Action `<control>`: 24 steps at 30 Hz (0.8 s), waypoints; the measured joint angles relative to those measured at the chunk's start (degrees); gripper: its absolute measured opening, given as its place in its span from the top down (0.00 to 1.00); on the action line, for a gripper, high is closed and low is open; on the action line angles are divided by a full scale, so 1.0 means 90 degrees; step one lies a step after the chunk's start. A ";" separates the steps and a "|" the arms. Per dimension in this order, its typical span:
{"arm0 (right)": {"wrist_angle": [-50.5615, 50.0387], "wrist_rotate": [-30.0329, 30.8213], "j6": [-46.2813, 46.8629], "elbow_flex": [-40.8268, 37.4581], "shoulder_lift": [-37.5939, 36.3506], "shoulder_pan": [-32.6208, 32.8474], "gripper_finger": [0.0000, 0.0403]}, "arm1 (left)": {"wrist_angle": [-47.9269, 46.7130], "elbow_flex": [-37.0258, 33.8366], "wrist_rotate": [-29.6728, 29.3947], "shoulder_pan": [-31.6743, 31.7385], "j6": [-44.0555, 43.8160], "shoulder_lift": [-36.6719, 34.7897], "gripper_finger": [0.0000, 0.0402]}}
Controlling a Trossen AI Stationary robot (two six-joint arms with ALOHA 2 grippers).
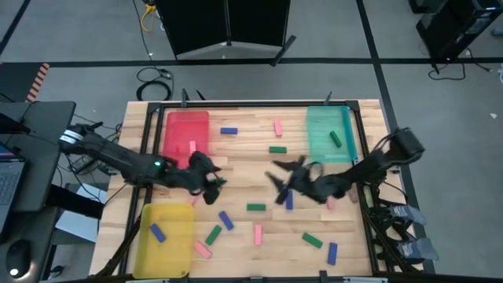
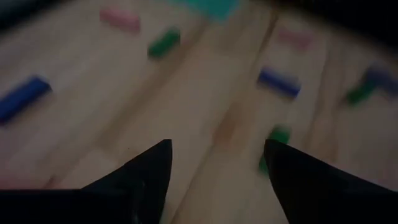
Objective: Sort blocks
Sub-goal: Put the green block into the blue bin
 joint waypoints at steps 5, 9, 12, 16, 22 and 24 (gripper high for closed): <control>0.0139 0.0076 0.0432 -0.0990 -0.0935 0.0214 0.39 | -0.0872 0.0513 0.0577 0.0147 0.0419 0.1025 0.38; 0.0130 0.0078 0.0459 -0.1258 -0.1342 0.0372 0.39 | -0.1186 0.0822 0.0779 0.0150 0.1025 0.1649 0.38; 0.0137 0.0071 0.0356 -0.1270 -0.1440 0.0438 0.39 | -0.1663 0.1021 0.0742 0.0172 0.1256 0.2044 0.38; 0.0115 0.0069 0.0270 -0.1228 -0.1444 0.0452 0.39 | -0.2168 0.1196 0.0692 0.0333 0.1392 0.2540 0.38; 0.0086 0.0067 0.0314 -0.1226 -0.1406 0.0452 0.39 | -0.2209 0.1258 0.0950 0.0622 0.1610 0.3033 0.37; 0.0066 0.0064 0.0357 -0.1227 -0.1386 0.0462 0.39 | -0.2218 0.1258 0.0965 0.0711 0.1692 0.3132 0.36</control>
